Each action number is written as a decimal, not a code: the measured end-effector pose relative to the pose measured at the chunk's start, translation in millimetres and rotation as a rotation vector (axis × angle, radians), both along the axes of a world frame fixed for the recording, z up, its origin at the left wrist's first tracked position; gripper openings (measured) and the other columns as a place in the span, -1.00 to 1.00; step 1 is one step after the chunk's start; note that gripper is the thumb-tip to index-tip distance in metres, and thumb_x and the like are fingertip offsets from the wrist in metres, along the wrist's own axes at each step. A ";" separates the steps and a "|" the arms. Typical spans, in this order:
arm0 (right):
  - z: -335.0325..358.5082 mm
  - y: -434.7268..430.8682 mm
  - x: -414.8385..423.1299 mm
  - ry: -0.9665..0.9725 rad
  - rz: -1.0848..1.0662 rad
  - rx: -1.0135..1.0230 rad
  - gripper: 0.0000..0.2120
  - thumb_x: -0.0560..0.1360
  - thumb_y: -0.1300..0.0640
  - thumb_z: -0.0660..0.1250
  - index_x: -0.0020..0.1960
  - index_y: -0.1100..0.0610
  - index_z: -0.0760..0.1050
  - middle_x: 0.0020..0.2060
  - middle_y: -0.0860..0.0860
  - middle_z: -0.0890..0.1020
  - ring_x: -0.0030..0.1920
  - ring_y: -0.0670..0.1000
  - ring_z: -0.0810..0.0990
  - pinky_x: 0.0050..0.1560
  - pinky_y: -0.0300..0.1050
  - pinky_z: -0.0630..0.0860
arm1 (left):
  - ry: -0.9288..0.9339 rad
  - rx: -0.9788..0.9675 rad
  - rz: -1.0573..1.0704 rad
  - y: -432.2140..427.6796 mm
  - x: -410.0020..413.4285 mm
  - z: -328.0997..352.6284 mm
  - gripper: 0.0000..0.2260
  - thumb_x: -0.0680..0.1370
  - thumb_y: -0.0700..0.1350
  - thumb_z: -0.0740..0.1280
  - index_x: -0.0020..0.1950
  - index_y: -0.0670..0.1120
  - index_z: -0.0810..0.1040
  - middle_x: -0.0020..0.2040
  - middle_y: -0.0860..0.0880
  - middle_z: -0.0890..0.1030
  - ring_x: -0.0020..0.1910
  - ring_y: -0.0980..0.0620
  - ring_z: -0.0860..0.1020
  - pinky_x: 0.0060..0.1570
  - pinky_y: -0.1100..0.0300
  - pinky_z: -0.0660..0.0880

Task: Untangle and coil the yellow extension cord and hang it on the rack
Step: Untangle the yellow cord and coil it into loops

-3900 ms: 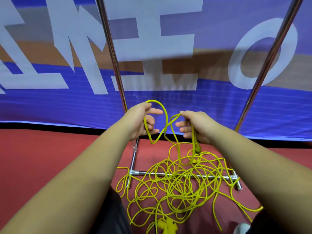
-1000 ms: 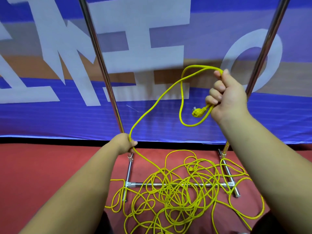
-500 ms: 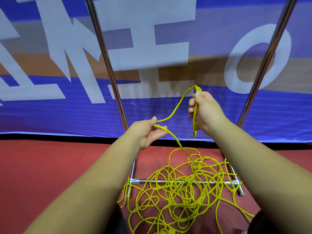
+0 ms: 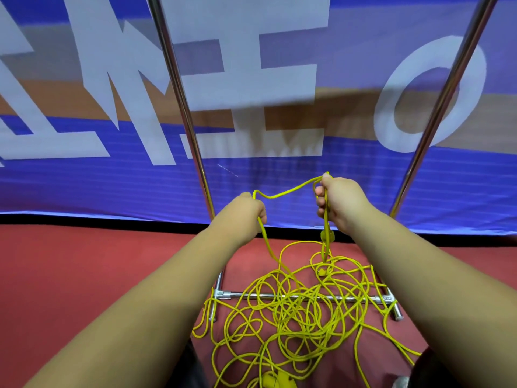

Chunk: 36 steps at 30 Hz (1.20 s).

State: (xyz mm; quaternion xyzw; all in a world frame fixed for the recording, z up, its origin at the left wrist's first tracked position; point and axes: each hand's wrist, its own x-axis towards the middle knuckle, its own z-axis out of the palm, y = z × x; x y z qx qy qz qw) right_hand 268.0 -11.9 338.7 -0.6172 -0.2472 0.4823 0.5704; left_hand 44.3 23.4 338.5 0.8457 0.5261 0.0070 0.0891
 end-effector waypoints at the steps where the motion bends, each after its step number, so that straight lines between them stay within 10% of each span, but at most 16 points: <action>1: 0.1 0.0 1.2 0.015 -0.001 -0.006 -0.78 0.75 -0.02 0.18 0.04 0.09 0.45 -0.28 -0.01 0.55 -0.44 -0.03 0.40 -0.38 -0.15 0.42 | -0.041 0.029 0.004 -0.7 0.3 2.1 -0.85 0.50 -0.11 0.53 0.03 0.08 0.68 0.11 -0.02 0.43 -0.02 -0.09 0.55 0.01 0.00 0.59; 6: 3.0 -0.7 1.8 0.034 0.022 -0.027 -0.77 0.73 0.01 0.21 -0.01 0.12 0.49 -0.32 0.01 0.55 -0.43 0.00 0.41 -0.35 -0.11 0.42 | -0.076 0.205 0.094 -2.0 -10.3 15.6 -0.74 0.53 0.22 0.46 0.07 0.09 0.69 0.04 -0.04 0.36 0.14 -0.10 0.36 -0.07 -0.06 0.55; 9: -0.2 -3.1 -1.9 -0.010 0.050 -0.081 -0.81 0.72 0.05 0.20 0.03 0.13 0.48 -0.36 0.01 0.57 -0.45 0.00 0.43 -0.36 -0.12 0.45 | -0.136 0.218 0.098 0.4 -18.7 26.1 -0.62 0.62 0.18 0.35 -0.24 -0.07 0.59 -0.09 -0.06 0.45 -0.03 -0.09 0.42 -0.17 0.01 0.48; 14: -3.6 -10.3 -11.2 -0.058 0.067 -0.105 -0.81 0.71 0.10 0.20 0.04 0.18 0.51 -0.30 0.06 0.61 -0.46 0.01 0.55 -0.36 -0.10 0.57 | -0.970 -0.395 0.588 -7.0 -12.6 45.8 -0.68 0.63 -0.06 0.28 -0.22 -0.24 0.54 -0.38 -0.12 0.51 -0.47 -0.13 0.50 -0.35 0.04 0.64; 23: -5.0 -21.2 -37.2 -0.061 0.415 -0.179 -0.72 0.74 0.01 0.19 0.17 0.22 0.52 -0.07 0.16 0.78 -0.06 0.19 0.79 0.02 0.19 0.72 | -1.278 -0.743 0.475 -23.1 6.2 35.3 -0.69 0.71 -0.09 0.17 0.30 -0.27 0.53 -0.24 -0.05 0.56 -0.50 0.09 0.27 -0.49 0.22 0.34; 30: -7.5 -11.8 -33.9 0.053 0.410 -0.138 -0.60 0.67 -0.24 0.28 0.10 0.10 0.63 -0.06 0.08 0.78 -0.09 0.06 0.76 -0.06 -0.01 0.58 | -1.118 -0.859 0.213 -30.1 11.1 31.5 -0.70 0.56 -0.18 0.33 0.27 -0.17 0.66 -0.08 -0.09 0.50 -0.32 0.09 0.44 -0.14 0.14 0.57; 36: 2.8 -12.2 -23.4 -0.085 0.379 -0.051 -0.78 0.60 0.09 0.35 -0.02 0.23 0.66 -0.31 0.03 0.63 -0.39 -0.02 0.40 -0.38 -0.12 0.35 | -0.695 -0.761 -0.101 -26.3 -7.0 32.1 -0.79 0.61 -0.16 0.39 0.19 0.00 0.74 0.10 -0.21 0.70 -0.03 0.05 0.60 0.14 0.09 0.56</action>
